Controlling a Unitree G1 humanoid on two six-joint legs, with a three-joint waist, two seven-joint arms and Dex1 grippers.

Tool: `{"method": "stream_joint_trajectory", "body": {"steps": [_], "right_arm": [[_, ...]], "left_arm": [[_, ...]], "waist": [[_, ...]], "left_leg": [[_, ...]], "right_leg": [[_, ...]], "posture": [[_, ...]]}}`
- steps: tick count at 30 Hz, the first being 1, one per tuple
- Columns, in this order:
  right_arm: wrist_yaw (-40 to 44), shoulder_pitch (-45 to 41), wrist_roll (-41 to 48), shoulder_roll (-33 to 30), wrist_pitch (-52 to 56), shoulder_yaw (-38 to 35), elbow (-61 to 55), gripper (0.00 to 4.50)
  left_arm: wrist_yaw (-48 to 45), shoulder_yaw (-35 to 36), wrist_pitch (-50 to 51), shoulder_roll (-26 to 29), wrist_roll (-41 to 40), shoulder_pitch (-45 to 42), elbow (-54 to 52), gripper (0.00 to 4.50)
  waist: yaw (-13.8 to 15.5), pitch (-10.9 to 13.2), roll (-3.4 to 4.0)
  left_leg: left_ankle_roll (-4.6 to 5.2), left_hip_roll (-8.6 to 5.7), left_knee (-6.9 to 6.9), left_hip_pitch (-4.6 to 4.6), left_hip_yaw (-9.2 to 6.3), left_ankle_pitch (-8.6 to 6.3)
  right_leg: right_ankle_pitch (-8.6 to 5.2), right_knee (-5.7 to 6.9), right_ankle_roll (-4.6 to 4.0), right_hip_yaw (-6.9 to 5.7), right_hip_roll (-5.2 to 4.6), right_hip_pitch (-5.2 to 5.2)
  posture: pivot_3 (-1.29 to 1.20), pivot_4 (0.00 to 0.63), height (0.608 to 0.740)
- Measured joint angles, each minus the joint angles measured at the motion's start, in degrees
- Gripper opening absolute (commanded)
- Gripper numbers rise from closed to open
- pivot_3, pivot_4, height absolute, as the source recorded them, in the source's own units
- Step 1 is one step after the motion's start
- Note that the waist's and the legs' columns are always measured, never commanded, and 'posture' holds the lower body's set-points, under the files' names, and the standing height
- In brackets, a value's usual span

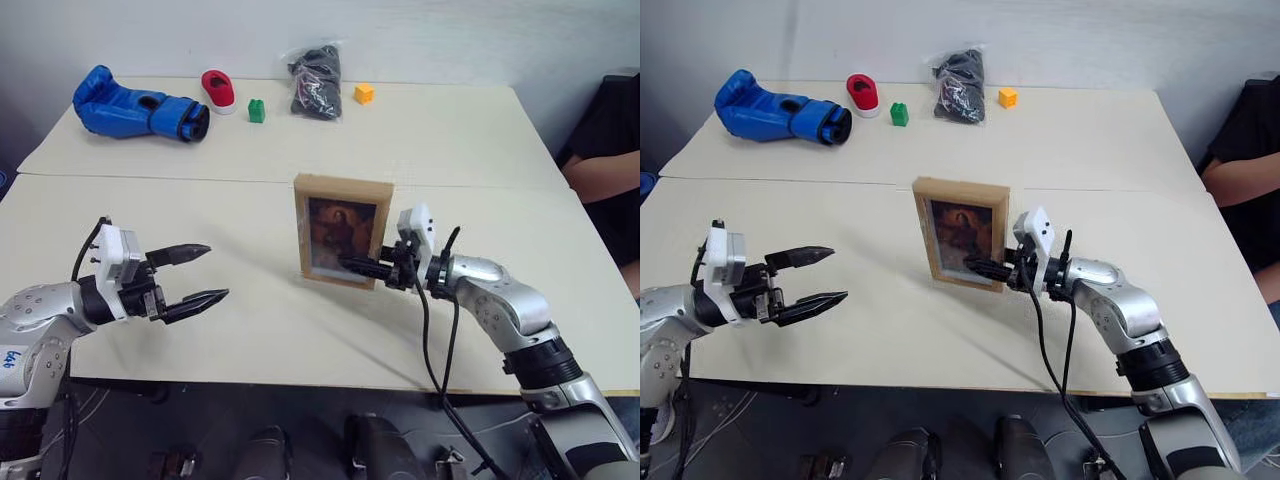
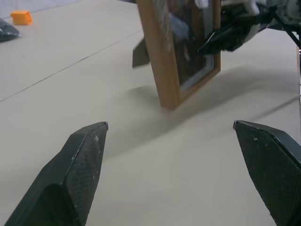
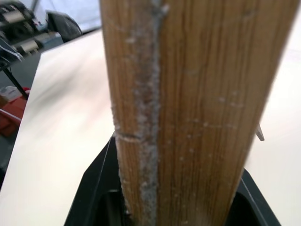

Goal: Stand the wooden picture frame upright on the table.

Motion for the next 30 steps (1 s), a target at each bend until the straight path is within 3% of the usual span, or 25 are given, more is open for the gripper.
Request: {"method": "stream_joint_trajectory", "body": {"steps": [10,22,30], "right_arm": [[4.99,-1.32,-3.68,5.12,-2.51,-4.59,10.96,1.28],[6.23,1.2,-9.97,6.38,-6.22,-5.63,7.58,1.27],[7.48,4.4,-12.3,5.83,-3.86,-5.44,6.8,3.87]], "left_arm": [[-0.72,0.0,2.5,-1.52,-0.26,0.26,-2.42,4.5],[-1.88,1.21,1.92,-1.09,1.18,0.2,-2.38,4.5],[-2.39,1.21,1.57,-1.11,2.17,0.0,-1.89,4.5]], "waist": [[-0.05,-0.01,0.0],[0.01,-0.02,-0.01],[0.1,-0.01,0.0]], "left_leg": [[-0.01,0.0,0.02,0.06,0.02,0.01],[-0.01,0.0,0.0,0.1,0.01,0.01],[0.0,-0.02,-0.03,0.03,0.02,0.0]], "right_leg": [[0.02,0.1,0.03,0.02,0.03,0.01],[0.02,0.08,0.03,0.01,0.03,0.05],[0.03,0.06,0.05,0.01,0.03,0.03]], "posture": [[0.0,0.15,0.74],[0.0,0.15,0.74],[0.0,0.15,0.74]]}}
